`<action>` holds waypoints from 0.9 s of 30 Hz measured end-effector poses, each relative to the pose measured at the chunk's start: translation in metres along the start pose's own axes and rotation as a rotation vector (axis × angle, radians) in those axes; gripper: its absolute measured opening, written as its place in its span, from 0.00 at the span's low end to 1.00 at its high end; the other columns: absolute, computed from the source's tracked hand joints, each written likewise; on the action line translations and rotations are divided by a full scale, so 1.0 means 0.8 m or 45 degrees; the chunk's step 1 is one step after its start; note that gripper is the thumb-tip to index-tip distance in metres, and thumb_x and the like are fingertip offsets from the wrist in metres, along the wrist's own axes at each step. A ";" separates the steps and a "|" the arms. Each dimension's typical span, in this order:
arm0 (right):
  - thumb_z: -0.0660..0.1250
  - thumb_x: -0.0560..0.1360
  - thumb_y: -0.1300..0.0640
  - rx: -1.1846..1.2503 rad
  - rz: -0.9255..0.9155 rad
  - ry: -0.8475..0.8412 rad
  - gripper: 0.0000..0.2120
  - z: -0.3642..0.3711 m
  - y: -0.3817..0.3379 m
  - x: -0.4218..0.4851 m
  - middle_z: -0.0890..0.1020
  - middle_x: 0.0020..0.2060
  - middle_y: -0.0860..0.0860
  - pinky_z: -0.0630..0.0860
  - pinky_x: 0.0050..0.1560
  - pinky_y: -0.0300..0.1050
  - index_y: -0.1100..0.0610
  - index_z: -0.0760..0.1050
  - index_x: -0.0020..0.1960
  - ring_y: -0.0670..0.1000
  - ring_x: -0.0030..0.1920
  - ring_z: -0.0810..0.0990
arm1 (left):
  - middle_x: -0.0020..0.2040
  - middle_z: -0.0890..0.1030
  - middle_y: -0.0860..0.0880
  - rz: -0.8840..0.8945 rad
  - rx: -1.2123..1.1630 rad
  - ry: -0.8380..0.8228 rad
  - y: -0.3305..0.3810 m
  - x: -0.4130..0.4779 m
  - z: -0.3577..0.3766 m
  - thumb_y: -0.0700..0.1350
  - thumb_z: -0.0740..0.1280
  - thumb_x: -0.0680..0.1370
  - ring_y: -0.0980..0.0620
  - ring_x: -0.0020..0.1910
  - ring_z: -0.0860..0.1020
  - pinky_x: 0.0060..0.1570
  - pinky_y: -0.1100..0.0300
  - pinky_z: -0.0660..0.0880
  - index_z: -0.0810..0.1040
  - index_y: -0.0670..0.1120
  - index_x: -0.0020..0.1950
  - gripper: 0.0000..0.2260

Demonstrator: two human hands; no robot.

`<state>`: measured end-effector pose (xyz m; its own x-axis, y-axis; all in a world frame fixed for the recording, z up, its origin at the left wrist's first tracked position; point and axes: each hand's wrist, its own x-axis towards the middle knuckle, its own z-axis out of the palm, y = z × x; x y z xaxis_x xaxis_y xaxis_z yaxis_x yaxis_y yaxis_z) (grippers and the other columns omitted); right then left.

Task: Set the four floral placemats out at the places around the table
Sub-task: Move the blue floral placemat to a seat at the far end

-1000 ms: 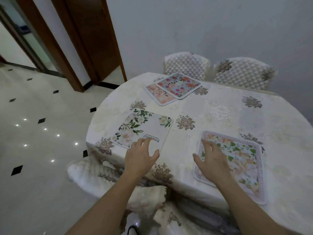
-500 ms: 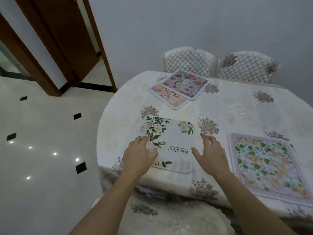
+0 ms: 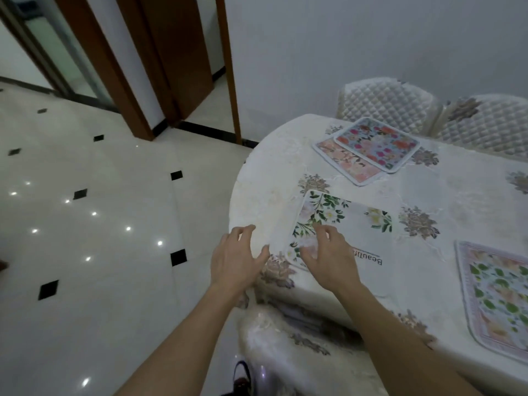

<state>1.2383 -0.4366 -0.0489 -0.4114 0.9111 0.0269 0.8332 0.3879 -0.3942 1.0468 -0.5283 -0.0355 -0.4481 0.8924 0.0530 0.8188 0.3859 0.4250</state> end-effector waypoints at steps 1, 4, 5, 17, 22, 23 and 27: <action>0.62 0.77 0.41 0.003 -0.013 -0.008 0.29 0.009 -0.017 0.005 0.73 0.67 0.56 0.72 0.62 0.56 0.54 0.66 0.74 0.58 0.64 0.73 | 0.68 0.75 0.49 -0.017 -0.004 0.008 -0.016 0.003 -0.007 0.60 0.62 0.78 0.45 0.64 0.73 0.59 0.49 0.74 0.70 0.51 0.73 0.26; 0.61 0.77 0.40 0.001 -0.009 -0.031 0.31 0.037 -0.067 0.033 0.72 0.69 0.56 0.72 0.64 0.56 0.54 0.64 0.75 0.58 0.66 0.72 | 0.68 0.75 0.48 -0.053 -0.007 0.024 -0.068 0.026 -0.027 0.60 0.62 0.78 0.45 0.64 0.73 0.60 0.50 0.73 0.69 0.51 0.73 0.26; 0.61 0.77 0.40 -0.016 -0.014 -0.040 0.31 0.048 -0.083 0.046 0.71 0.69 0.56 0.71 0.65 0.56 0.53 0.63 0.75 0.57 0.67 0.71 | 0.68 0.75 0.48 -0.056 -0.009 0.028 -0.088 0.038 -0.033 0.59 0.63 0.78 0.45 0.64 0.73 0.59 0.51 0.73 0.69 0.51 0.74 0.26; 0.62 0.78 0.41 -0.142 0.165 -0.030 0.31 0.123 -0.250 0.203 0.72 0.69 0.57 0.72 0.62 0.55 0.55 0.64 0.75 0.59 0.66 0.73 | 0.66 0.76 0.47 0.138 -0.015 -0.098 -0.276 0.230 -0.098 0.59 0.64 0.78 0.44 0.62 0.75 0.55 0.50 0.75 0.71 0.50 0.73 0.26; 0.62 0.77 0.41 -0.128 0.300 0.024 0.30 0.127 -0.263 0.256 0.72 0.68 0.56 0.72 0.62 0.56 0.55 0.64 0.75 0.59 0.65 0.73 | 0.65 0.77 0.47 0.255 -0.023 -0.161 -0.286 0.308 -0.098 0.59 0.64 0.78 0.44 0.60 0.75 0.54 0.50 0.75 0.72 0.50 0.72 0.25; 0.61 0.78 0.41 -0.123 0.334 0.028 0.30 0.129 -0.261 0.268 0.72 0.68 0.56 0.71 0.63 0.56 0.55 0.64 0.75 0.59 0.65 0.72 | 0.65 0.78 0.47 0.277 -0.026 -0.179 -0.286 0.325 -0.094 0.59 0.65 0.77 0.44 0.59 0.76 0.54 0.50 0.75 0.72 0.50 0.72 0.25; 0.61 0.78 0.41 -0.109 0.471 0.065 0.30 0.136 -0.243 0.316 0.71 0.69 0.55 0.70 0.64 0.56 0.54 0.63 0.75 0.58 0.67 0.71 | 0.64 0.78 0.46 0.371 -0.033 -0.229 -0.280 0.405 -0.079 0.60 0.63 0.77 0.43 0.59 0.76 0.54 0.47 0.77 0.72 0.50 0.72 0.26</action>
<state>0.9320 -0.2966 -0.0653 -0.0600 0.9966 -0.0563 0.9506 0.0399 -0.3080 0.6957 -0.3407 -0.0564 -0.1242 0.9921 0.0168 0.8927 0.1043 0.4385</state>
